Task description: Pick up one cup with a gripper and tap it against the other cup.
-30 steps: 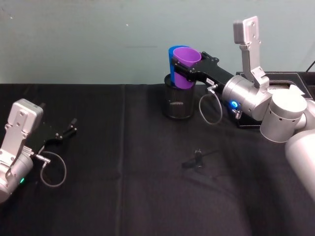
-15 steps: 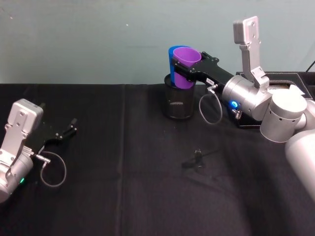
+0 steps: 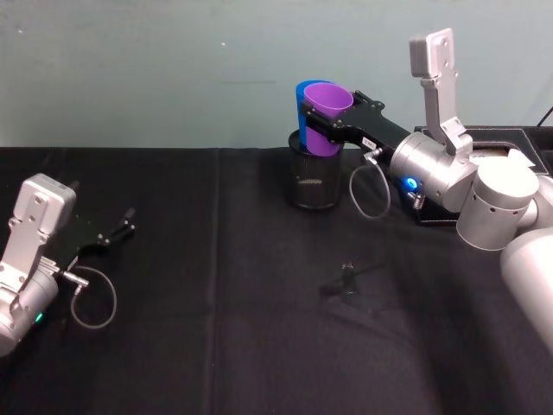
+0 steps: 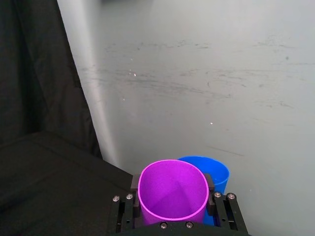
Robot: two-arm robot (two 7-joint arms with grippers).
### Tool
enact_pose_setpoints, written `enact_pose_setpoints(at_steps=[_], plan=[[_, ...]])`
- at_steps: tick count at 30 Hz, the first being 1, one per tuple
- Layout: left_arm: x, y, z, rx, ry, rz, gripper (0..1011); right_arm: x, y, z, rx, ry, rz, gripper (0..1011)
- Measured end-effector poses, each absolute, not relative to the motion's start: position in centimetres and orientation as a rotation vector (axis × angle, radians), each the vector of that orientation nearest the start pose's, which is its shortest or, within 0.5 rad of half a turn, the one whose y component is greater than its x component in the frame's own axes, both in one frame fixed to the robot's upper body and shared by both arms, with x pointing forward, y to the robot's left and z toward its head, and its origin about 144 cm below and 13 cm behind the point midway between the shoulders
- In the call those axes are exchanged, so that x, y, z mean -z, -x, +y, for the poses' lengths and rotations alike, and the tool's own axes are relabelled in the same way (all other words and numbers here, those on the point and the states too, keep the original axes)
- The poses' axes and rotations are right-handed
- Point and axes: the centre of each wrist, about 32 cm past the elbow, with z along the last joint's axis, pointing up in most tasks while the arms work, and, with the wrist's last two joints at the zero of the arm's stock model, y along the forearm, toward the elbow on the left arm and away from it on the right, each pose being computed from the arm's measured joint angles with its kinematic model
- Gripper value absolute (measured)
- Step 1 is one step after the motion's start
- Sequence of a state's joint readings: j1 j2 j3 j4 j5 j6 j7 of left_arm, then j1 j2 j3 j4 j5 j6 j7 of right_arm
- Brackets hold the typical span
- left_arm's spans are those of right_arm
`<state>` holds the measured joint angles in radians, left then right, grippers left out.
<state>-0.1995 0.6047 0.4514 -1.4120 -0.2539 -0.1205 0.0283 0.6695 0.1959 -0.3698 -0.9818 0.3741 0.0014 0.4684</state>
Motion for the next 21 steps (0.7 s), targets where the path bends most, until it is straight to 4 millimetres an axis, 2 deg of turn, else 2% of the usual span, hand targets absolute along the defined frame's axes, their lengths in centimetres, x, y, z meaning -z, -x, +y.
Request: enact_pose_setpoints(at_steps=[21], plan=[[-113.98, -48.86, 30.97, -1.248, -0.304, -0.285, 1000, -121.75, -62.88, -22.4, 0.915, -0.003, -0.006, 726]])
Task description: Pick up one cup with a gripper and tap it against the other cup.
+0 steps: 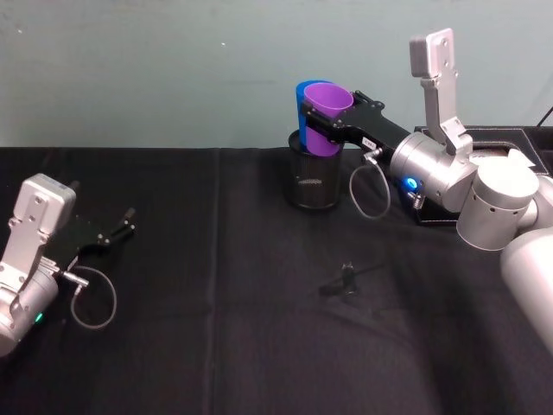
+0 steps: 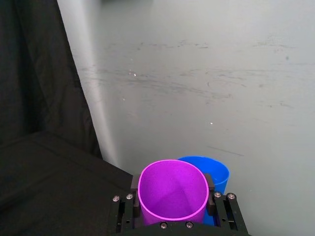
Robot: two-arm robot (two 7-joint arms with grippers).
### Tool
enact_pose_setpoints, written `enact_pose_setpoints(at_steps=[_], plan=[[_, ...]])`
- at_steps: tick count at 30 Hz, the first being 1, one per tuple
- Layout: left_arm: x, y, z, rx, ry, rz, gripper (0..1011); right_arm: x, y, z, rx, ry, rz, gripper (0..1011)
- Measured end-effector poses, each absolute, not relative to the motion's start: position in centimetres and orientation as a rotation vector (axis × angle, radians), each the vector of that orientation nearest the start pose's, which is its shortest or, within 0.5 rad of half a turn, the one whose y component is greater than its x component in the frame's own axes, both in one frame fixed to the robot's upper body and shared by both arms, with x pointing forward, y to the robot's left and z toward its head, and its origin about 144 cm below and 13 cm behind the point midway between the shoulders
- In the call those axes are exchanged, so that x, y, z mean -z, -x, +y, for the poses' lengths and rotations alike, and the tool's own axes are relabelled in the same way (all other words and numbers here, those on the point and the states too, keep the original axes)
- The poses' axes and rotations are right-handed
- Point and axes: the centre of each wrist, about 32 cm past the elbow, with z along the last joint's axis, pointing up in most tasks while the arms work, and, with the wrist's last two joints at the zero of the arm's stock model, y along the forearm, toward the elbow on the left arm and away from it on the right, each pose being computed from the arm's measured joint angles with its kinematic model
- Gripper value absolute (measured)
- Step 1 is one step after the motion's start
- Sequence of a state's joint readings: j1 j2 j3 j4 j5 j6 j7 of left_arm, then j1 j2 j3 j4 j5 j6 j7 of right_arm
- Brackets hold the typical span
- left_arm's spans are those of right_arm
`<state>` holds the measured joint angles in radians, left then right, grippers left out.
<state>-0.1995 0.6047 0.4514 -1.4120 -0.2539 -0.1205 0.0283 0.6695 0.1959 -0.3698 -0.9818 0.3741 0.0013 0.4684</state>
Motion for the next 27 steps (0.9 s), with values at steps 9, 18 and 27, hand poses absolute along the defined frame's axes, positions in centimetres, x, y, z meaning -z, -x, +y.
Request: enact_pose_setpoints(at_steps=[9, 18, 27], plan=[[-113.98, -48.86, 30.97, -1.248, -0.304, -0.285, 1000, -121.75, -62.88, -22.4, 0.915, -0.003, -0.006, 726], [-113.98, -48.86, 30.97, -1.248, -0.304, -0.285, 1000, -121.75, -62.88, -22.4, 0.915, -0.003, -0.006, 726], [-113.98, -48.86, 30.97, -1.248, -0.304, -0.285, 1000, -121.75, -62.88, -22.4, 0.915, -0.003, -0.006, 726]])
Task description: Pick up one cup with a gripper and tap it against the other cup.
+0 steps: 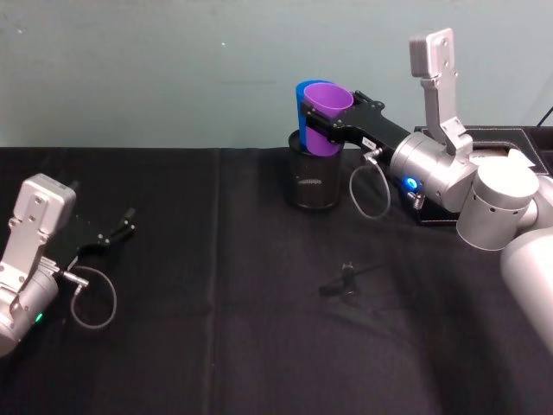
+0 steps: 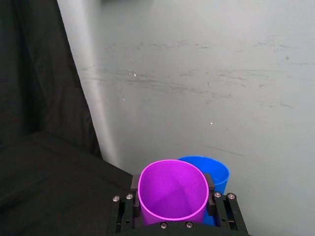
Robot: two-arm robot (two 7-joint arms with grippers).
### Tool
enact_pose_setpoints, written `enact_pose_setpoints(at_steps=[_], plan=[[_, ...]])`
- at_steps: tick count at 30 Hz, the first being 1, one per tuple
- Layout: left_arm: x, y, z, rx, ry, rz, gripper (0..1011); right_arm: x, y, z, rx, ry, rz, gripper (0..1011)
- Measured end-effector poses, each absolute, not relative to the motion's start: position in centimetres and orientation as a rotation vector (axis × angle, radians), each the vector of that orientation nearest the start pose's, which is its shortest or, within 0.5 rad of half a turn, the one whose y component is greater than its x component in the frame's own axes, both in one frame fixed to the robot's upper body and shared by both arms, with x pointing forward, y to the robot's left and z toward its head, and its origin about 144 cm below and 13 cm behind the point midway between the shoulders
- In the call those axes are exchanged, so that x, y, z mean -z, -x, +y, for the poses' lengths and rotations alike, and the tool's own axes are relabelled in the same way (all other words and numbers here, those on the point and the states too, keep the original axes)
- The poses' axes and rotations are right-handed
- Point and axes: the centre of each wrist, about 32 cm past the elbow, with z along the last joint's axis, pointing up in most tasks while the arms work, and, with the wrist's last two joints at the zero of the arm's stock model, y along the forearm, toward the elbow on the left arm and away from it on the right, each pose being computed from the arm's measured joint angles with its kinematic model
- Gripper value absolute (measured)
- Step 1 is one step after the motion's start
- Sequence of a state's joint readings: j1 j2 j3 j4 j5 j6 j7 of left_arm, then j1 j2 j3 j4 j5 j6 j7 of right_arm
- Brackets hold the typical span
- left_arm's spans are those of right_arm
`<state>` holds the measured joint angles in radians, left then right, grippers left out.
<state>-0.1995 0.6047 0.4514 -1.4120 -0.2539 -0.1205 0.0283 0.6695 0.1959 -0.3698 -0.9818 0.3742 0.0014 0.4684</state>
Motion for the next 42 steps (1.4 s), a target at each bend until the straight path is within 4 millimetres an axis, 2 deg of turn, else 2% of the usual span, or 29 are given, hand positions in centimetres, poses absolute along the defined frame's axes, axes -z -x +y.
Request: enact_pose_setpoints(at_steps=[8, 14, 34, 42], plan=[[-114.0, -48.9, 31.0, -1.248, -0.304, -0.285, 1000, -121.8, -62.7, -22.3, 0.907, -0.005, -0.011, 726], [-114.0, -48.9, 31.0, -1.248, -0.304, -0.285, 1000, -121.7, -61.7, -22.3, 0.883, -0.008, -0.014, 726], [-114.0, -48.9, 31.0, -1.248, -0.304, -0.285, 1000, -120.8, -54.6, -23.4, 0.832, 0.006, -0.032, 726], [-114.0, -48.9, 31.0, -1.248, -0.304, -0.285, 1000, -119.3, -51.1, -23.5, 0.832, 0.011, -0.039, 726]])
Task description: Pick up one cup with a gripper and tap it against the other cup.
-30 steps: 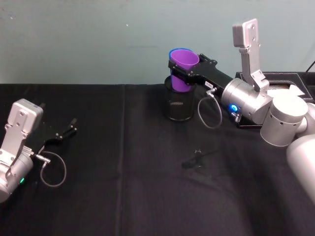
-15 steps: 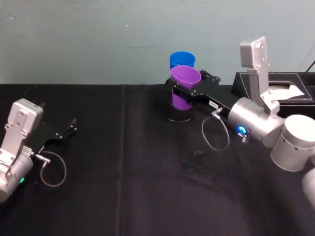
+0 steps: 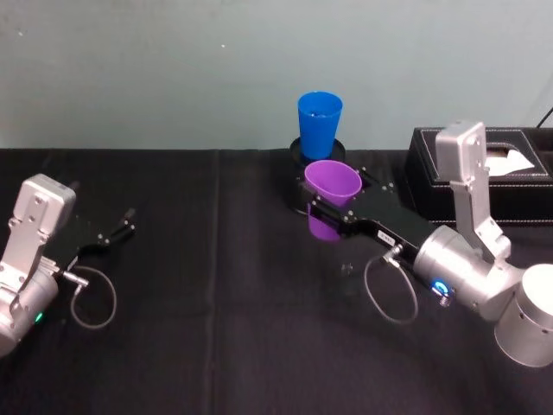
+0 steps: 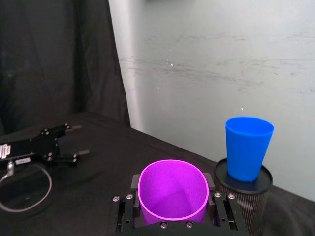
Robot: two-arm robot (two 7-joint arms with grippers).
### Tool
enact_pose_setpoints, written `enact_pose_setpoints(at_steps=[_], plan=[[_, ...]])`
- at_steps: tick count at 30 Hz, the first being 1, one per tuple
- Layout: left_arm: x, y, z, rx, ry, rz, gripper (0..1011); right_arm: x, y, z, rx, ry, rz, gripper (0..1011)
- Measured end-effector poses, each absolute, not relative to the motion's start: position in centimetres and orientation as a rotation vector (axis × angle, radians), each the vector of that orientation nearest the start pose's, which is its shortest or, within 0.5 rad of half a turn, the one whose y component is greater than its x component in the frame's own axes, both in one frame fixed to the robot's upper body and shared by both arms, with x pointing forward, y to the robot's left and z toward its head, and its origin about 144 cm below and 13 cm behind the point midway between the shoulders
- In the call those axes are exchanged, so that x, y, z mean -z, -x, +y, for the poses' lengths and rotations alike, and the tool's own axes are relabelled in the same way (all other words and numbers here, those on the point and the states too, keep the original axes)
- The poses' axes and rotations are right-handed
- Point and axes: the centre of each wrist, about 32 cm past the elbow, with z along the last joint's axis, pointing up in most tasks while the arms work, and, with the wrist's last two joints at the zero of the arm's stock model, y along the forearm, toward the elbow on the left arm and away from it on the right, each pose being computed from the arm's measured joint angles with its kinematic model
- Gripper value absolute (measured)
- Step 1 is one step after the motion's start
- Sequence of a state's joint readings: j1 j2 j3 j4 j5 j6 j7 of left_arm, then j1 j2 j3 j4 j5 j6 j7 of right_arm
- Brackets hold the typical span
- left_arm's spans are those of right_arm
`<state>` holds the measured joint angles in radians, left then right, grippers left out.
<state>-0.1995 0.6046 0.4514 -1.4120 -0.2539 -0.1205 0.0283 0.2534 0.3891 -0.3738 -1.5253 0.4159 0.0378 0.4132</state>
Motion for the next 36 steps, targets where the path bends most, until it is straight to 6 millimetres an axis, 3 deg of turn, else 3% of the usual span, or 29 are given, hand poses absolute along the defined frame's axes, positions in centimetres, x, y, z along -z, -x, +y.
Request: enact_pose_setpoints(at_steps=[15, 27, 36], plan=[[-114.0, -48.9, 31.0, -1.248, -0.304, -0.285, 1000, -115.0, -47.2, -23.7, 0.881, 0.005, -0.031, 726], [-114.0, -48.9, 31.0, -1.248, -0.305, -0.285, 1000, -111.6, -46.9, -23.0, 0.909, 0.012, -0.04, 726], [-114.0, -48.9, 31.0, -1.248, -0.305, -0.285, 1000, -110.7, -47.1, -22.9, 0.92, 0.015, -0.044, 726]])
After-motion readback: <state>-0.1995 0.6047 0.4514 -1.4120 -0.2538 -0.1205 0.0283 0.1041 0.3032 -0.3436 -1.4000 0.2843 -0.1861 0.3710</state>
